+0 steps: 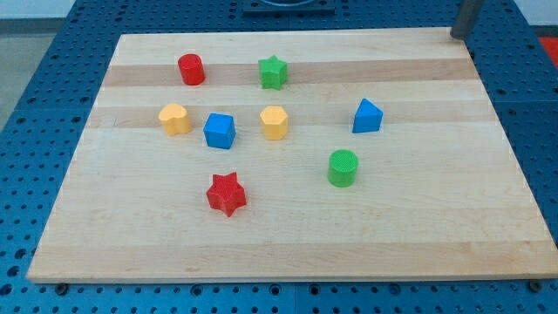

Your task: Move the green star to the top right of the board

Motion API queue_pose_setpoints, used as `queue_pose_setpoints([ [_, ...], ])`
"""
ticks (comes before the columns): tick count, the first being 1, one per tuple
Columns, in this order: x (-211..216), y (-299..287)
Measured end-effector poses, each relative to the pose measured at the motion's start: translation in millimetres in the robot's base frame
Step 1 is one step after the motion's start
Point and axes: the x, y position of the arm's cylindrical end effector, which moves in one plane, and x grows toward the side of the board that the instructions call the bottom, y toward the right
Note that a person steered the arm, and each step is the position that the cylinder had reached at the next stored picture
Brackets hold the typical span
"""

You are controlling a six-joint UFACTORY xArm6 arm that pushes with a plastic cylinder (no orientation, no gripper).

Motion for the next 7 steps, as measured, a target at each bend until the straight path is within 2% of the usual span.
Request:
queue_pose_setpoints([
  [7,3.4,-205.7],
])
